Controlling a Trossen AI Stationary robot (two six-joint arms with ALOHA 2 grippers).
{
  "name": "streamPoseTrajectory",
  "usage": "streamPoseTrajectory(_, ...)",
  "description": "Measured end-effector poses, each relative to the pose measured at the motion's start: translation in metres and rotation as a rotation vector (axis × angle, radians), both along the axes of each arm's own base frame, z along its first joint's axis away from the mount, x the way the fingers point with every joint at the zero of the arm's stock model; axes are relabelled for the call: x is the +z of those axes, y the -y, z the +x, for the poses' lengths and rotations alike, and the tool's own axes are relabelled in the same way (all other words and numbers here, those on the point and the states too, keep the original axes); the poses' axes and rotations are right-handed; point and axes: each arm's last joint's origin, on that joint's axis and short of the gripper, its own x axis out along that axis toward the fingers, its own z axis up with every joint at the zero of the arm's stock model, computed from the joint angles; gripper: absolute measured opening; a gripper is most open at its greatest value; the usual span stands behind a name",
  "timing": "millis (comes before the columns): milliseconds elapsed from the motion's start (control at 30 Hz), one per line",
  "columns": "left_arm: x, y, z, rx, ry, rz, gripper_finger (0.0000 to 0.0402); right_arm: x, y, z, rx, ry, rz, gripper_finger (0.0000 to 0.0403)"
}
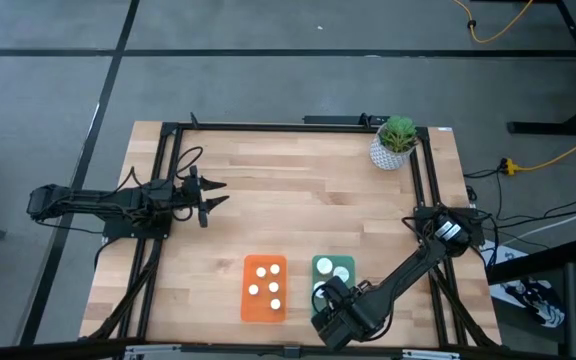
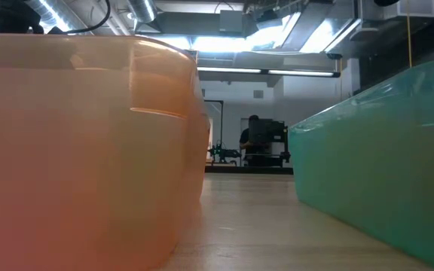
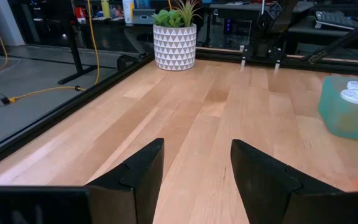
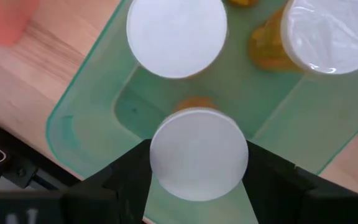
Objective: Pick and place medicine bottles into bin by pill shape (circle, oval)
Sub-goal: Put the big orange pill bottle into the green bin, then return to Home Position
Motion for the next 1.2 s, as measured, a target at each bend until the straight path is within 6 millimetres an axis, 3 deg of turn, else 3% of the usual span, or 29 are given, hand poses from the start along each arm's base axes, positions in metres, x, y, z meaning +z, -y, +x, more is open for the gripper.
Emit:
streamPoseTrajectory(700,0.0,0.0,0.0,0.0,0.0,0.0,0.0179,0.002,0.003,-0.001,-0.051,0.016,-0.03,0.0288)
streamPoseTrajectory(767,0.0,0.0,0.0,0.0,0.0,0.0,0.0179,0.012,0.002,0.0,-0.052,0.052,-0.048,0.0288)
streamPoseTrajectory(933,0.0,0.0,0.0,0.0,0.0,0.0,0.0179,0.061,0.001,-0.005,-0.016,0.132,-0.17,0.0289)
streamPoseTrajectory(1067,0.0,0.0,0.0,0.0,0.0,0.0,0.0179,0.094,0.004,-0.01,0.106,0.187,-0.295,0.0289)
streamPoseTrajectory(1200,0.0,0.0,0.0,0.0,0.0,0.0,0.0179,0.113,0.018,0.0,0.244,0.213,-0.416,0.0289)
